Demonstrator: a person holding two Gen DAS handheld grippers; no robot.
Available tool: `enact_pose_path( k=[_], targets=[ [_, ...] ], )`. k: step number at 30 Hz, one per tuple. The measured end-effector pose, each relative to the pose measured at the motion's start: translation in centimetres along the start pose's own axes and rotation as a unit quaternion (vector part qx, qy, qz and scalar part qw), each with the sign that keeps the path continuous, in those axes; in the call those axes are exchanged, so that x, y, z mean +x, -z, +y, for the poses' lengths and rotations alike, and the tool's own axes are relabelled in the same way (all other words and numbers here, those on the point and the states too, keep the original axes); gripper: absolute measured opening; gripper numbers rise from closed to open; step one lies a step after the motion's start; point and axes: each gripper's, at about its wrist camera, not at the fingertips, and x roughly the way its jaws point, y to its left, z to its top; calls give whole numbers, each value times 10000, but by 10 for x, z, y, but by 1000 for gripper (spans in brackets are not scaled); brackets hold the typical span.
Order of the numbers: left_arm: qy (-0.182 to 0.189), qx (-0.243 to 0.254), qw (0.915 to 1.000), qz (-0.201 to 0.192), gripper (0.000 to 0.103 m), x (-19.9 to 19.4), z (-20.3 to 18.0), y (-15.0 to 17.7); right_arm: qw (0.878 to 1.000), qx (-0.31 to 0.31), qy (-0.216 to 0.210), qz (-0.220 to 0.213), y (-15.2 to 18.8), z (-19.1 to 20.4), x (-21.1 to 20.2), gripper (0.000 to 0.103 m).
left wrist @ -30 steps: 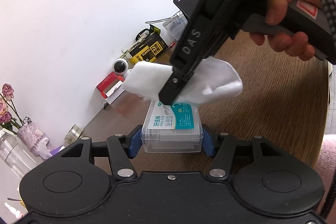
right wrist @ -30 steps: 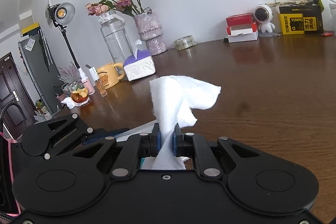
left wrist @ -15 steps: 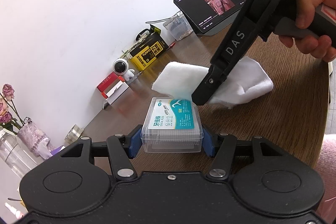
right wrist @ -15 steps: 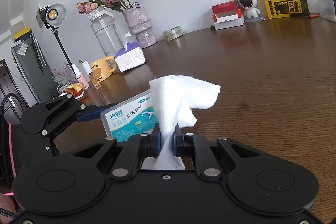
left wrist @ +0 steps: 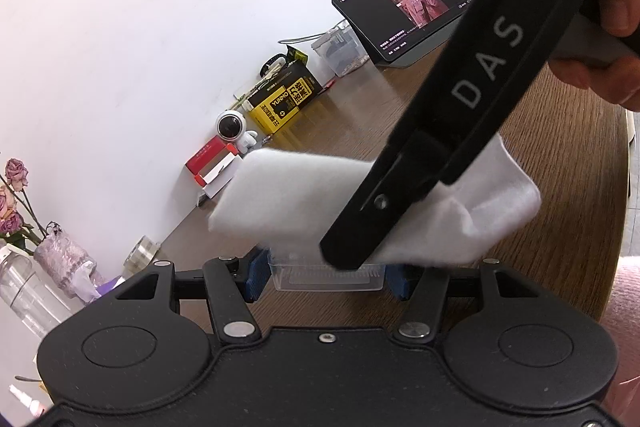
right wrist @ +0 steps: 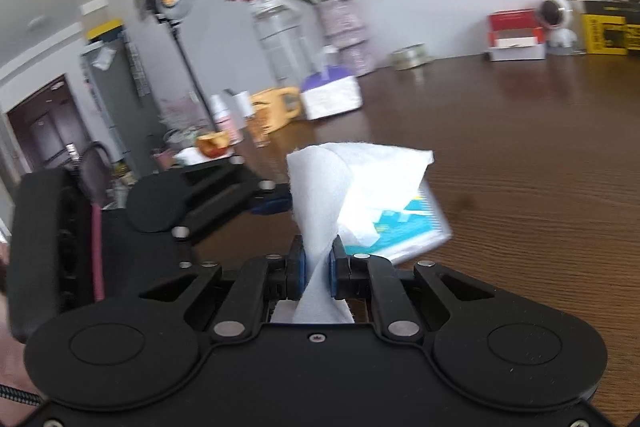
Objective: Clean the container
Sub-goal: 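Wipe the white wipe back and forth across the floss box lid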
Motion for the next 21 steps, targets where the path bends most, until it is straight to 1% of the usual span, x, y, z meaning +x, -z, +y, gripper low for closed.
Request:
enact_pose_path(
  k=[2,5,9,13,16,21],
  targets=[
    [-1,2,10000,-1,57,1,1,0,10000,-70,11,18,-2,2,0,11],
    [-1,3,10000,-2,57,4,3,0,9998,-16,193,-36,-4,-6,-1,11],
    [-3,6,10000,-3,57,7,4,0,9978,188,616,-147,-10,-28,0,10],
    [-12,9,10000,-5,57,7,3,0,9950,201,966,-182,-16,-38,3,10],
    [-14,13,10000,-8,57,6,2,1,9951,145,959,-180,-13,-34,4,10],
    [-20,15,10000,-10,57,7,2,1,9980,16,627,-112,-5,-14,2,10]
  ],
)
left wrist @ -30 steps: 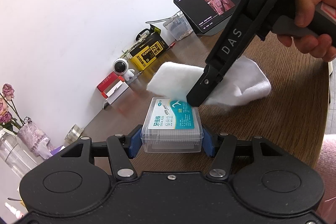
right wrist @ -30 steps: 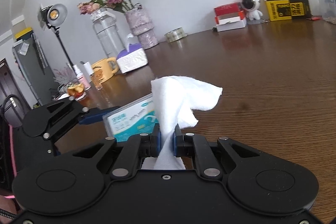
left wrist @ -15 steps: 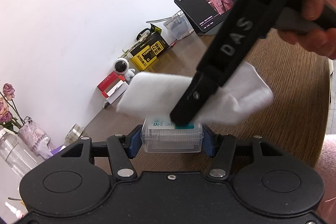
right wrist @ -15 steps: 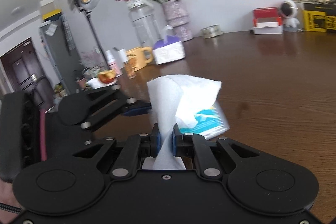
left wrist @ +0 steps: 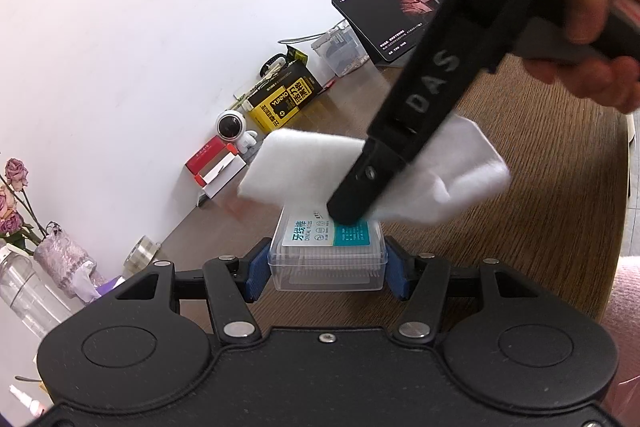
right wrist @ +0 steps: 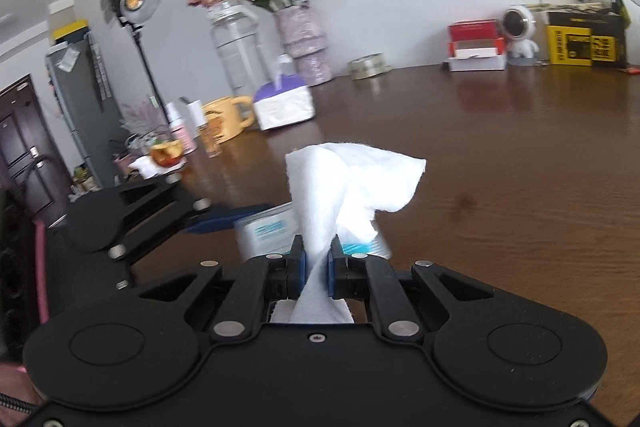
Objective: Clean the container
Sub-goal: 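Wipe the white wipe back and forth across the floss box lid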
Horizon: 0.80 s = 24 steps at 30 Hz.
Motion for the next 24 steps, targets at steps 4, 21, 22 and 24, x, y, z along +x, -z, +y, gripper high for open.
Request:
enact_pose_path(
  k=[4,21,22,24],
  targets=[
    [-5,6,10000,-3,57,-1,-1,-1,9994,-146,-304,110,3,18,-2,10],
    [-6,10,10000,-7,57,9,6,1,9982,-159,582,41,-24,-12,10,9],
    [-5,9,10000,-6,57,10,6,1,9986,-174,491,45,-23,-9,9,9],
    [-4,8,10000,-5,57,11,7,1,9996,-224,180,72,-21,1,9,9]
  ],
)
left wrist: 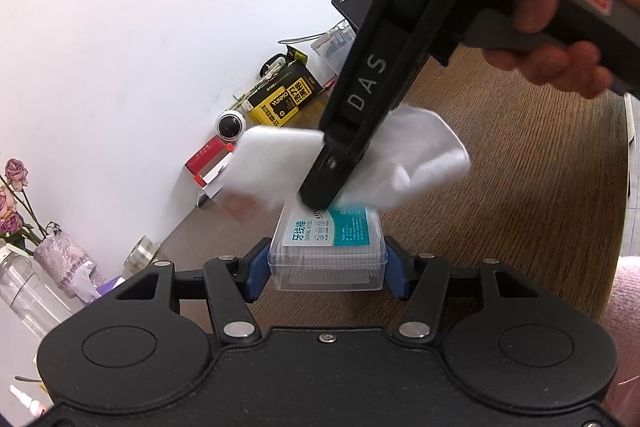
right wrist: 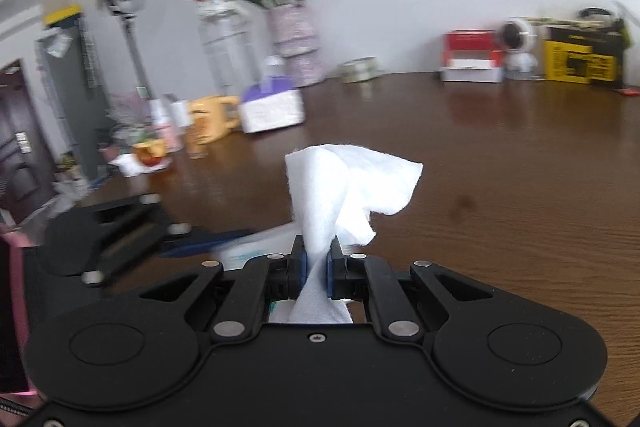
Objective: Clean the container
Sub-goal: 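Wipe the white wipe back and forth across the floss box lid, then lift the wipe and press it again onto the floss box lid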
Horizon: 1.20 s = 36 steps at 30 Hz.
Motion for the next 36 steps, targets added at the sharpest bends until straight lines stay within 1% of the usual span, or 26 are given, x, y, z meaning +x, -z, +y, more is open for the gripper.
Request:
enact_pose_path(
  k=[6,9,11,16,20,22,25,31,36],
  targets=[
    [-5,4,10000,-3,57,3,2,0,9975,-203,-658,127,2,28,-2,9],
    [-6,6,10000,-4,57,4,2,0,9968,-252,-739,155,2,31,-3,9],
    [-7,6,10000,-4,57,5,2,0,9975,-202,-664,121,1,26,-3,9],
    [-8,6,10000,-4,57,7,3,0,9996,-55,-259,29,-2,8,-2,9],
    [-10,7,10000,-5,57,8,3,0,9999,-72,66,49,-4,-2,1,9],
    [-10,7,10000,-5,57,8,3,0,9999,-45,140,60,-5,-6,2,9],
    [-12,8,10000,-5,57,9,3,-1,9999,-45,101,71,-2,-3,2,9],
    [-16,11,10000,-8,57,8,2,-1,9993,-109,-341,106,5,16,-2,9],
    [-22,16,10000,-11,57,7,0,-1,9976,-254,-615,188,9,27,-7,9]
  ],
)
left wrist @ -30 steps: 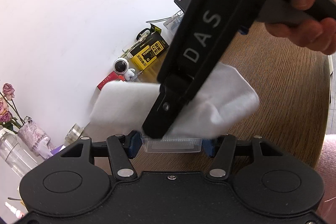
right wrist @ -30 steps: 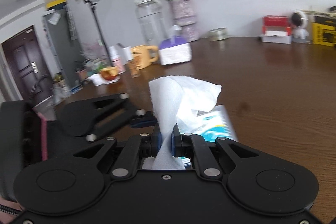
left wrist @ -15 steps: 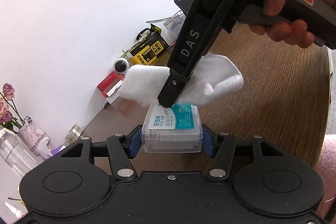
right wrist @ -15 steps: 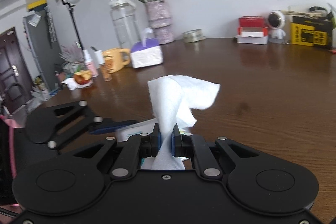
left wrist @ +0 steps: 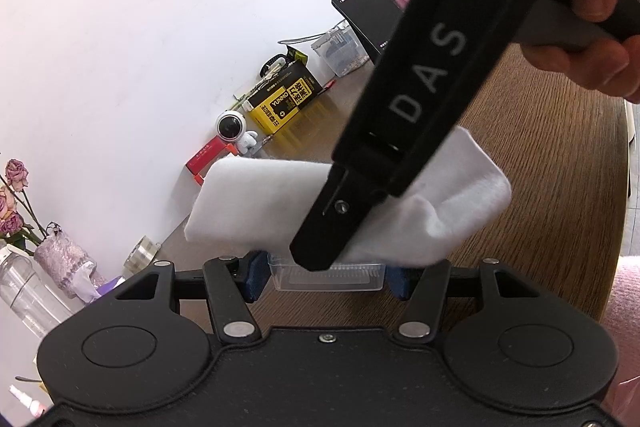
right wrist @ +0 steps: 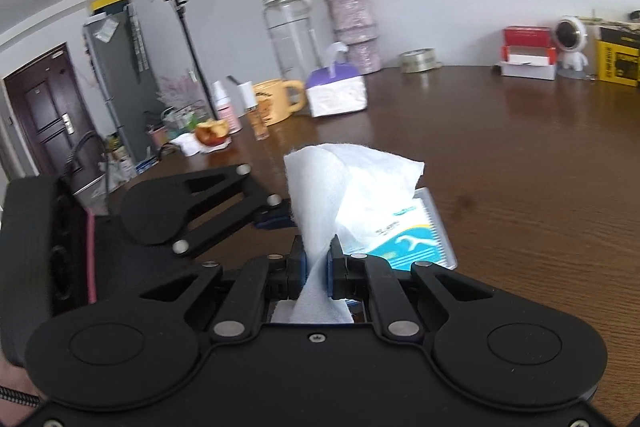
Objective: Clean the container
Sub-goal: 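Lift the wipe and press it again onto the floss box lid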
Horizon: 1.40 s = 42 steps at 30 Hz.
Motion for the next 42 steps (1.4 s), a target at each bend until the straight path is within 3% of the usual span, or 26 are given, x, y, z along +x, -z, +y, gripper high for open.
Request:
enact_pose_path(
  k=[3,12,17,29,42],
  targets=[
    [-1,1,10000,-1,57,-1,-1,0,10000,-9,13,8,-1,-2,0,9],
    [-1,0,10000,0,57,-5,-7,-2,9975,286,631,-138,-11,-40,4,9],
    [-2,-1,10000,1,57,-9,-11,-3,9963,481,685,-206,-10,-49,4,9],
    [-11,7,10000,-5,57,-17,-12,-2,10000,5,43,24,4,1,-1,9],
    [-4,0,10000,0,57,-33,-27,-6,9997,86,27,-216,-9,-4,7,9]
  ],
)
